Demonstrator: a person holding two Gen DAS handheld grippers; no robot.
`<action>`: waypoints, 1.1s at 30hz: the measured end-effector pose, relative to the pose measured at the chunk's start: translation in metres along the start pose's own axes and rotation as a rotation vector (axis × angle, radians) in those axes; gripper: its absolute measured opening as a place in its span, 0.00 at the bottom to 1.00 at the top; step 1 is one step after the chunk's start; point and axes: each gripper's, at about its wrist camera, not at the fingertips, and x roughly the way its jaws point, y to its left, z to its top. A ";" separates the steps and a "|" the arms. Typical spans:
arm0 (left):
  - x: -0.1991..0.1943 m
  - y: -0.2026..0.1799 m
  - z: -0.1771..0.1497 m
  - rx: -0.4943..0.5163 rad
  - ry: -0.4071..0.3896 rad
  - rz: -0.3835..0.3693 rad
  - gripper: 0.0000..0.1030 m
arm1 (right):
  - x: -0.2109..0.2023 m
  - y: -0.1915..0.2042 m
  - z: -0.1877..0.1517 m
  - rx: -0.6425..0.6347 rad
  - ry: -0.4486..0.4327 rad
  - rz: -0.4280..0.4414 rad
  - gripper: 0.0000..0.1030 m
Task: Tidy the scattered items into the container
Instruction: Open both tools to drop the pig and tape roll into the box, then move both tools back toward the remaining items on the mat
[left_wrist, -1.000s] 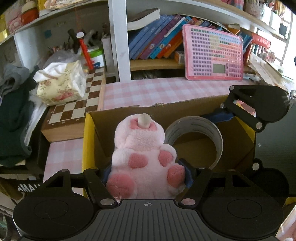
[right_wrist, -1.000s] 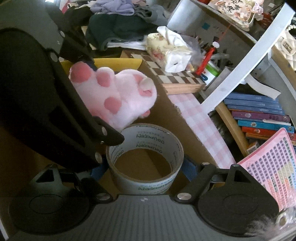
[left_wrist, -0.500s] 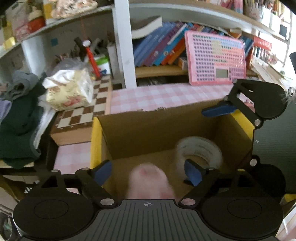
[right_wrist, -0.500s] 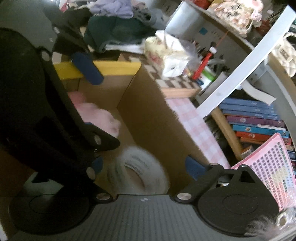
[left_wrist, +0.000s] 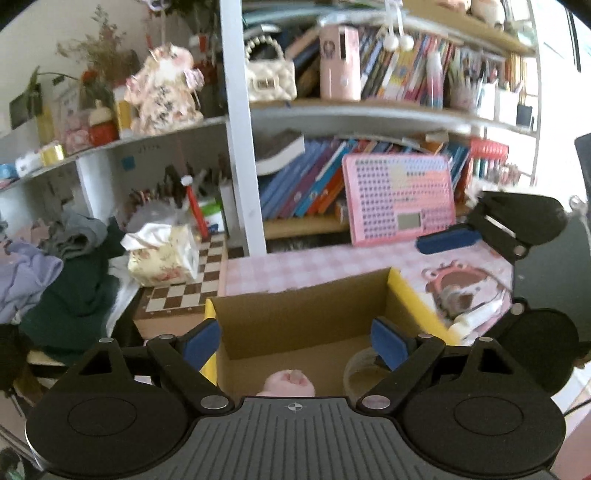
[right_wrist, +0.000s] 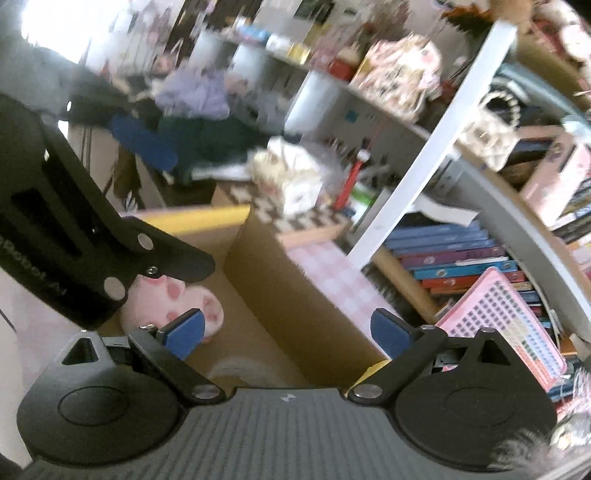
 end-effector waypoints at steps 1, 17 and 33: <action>-0.007 -0.001 -0.001 -0.010 -0.008 0.010 0.89 | -0.009 0.002 0.000 0.006 -0.012 -0.014 0.95; -0.092 -0.011 -0.061 -0.140 -0.026 0.077 0.92 | -0.110 0.044 -0.057 0.447 -0.063 -0.141 0.94; -0.103 -0.054 -0.110 -0.122 0.081 0.011 0.92 | -0.150 0.085 -0.111 0.639 0.028 -0.263 0.89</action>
